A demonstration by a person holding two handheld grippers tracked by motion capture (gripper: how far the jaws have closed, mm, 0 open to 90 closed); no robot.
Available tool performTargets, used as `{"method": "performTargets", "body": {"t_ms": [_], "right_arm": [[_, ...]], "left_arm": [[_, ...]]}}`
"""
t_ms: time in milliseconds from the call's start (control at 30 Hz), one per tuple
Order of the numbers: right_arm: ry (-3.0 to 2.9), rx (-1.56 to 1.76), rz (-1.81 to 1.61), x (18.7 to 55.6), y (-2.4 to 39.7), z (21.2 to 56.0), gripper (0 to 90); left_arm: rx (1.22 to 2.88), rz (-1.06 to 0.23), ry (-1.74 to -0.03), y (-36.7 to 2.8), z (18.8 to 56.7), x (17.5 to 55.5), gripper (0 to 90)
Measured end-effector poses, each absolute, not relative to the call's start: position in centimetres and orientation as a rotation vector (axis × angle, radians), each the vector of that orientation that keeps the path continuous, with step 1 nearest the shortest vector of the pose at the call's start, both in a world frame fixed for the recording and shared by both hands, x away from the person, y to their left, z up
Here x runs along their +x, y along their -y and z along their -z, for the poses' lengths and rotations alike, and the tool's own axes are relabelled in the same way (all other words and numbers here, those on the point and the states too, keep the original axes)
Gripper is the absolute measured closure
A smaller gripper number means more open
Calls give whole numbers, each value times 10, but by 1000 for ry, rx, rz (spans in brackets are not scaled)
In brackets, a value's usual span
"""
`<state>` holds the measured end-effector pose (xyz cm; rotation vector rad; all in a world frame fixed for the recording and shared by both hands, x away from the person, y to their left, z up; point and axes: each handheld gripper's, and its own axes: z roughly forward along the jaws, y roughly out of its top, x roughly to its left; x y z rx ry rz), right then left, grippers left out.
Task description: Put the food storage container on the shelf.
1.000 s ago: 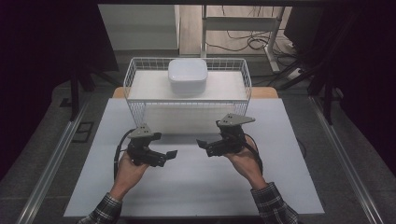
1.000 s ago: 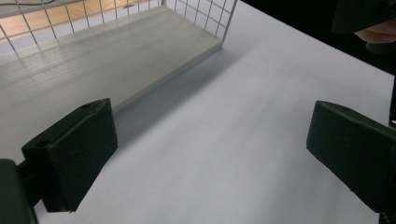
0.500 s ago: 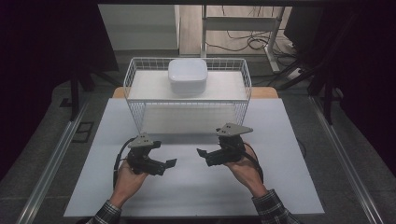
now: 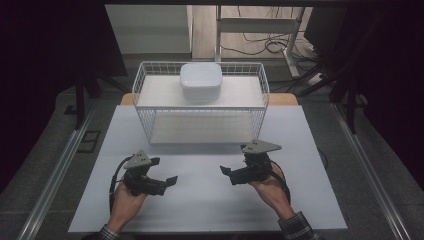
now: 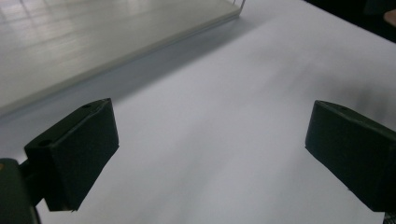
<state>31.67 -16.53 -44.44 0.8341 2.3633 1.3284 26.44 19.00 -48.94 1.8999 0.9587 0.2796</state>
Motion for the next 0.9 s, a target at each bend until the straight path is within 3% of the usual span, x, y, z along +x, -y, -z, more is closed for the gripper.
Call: {"method": "performTargets", "body": {"t_ms": [600,900], "right_arm": [[-2340,901,-1279,295,205,461,0],[-2309,948,-1240,286,226,468,0]], "left_arm": [[1909,-261,-1066,-218,504,240,7],[1942,-312,-1089,-225,511,231,0]]}}
